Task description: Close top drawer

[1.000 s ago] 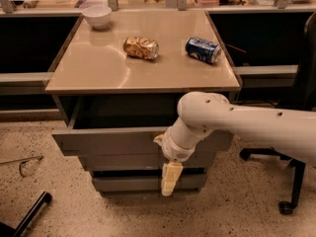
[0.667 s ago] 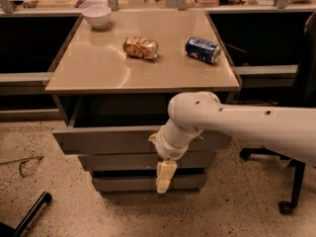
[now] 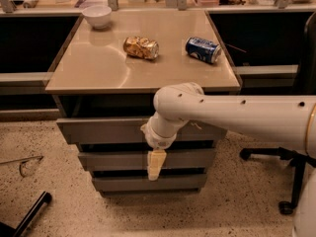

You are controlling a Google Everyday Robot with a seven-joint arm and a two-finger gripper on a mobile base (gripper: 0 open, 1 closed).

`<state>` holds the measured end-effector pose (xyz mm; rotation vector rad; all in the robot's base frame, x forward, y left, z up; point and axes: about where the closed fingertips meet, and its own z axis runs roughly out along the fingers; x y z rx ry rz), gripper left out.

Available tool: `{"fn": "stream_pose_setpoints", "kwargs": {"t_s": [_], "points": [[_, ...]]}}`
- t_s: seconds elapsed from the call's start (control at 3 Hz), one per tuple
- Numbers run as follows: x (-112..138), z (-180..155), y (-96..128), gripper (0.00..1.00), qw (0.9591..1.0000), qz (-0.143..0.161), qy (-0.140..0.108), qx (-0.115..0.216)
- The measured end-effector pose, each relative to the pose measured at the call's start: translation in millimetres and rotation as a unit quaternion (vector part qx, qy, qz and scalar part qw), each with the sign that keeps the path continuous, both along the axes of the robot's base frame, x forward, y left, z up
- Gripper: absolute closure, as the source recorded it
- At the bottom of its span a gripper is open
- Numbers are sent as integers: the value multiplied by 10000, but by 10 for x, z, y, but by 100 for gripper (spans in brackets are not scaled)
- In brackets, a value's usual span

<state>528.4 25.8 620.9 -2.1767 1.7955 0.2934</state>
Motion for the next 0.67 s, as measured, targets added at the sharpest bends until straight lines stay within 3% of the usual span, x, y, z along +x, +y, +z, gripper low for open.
{"fn": "stream_pose_setpoints", "kwargs": {"t_s": [0.33, 0.67], "points": [[232, 43, 23, 0, 9997, -118, -153, -151], [273, 28, -9, 0, 9999, -77, -96, -26]]}}
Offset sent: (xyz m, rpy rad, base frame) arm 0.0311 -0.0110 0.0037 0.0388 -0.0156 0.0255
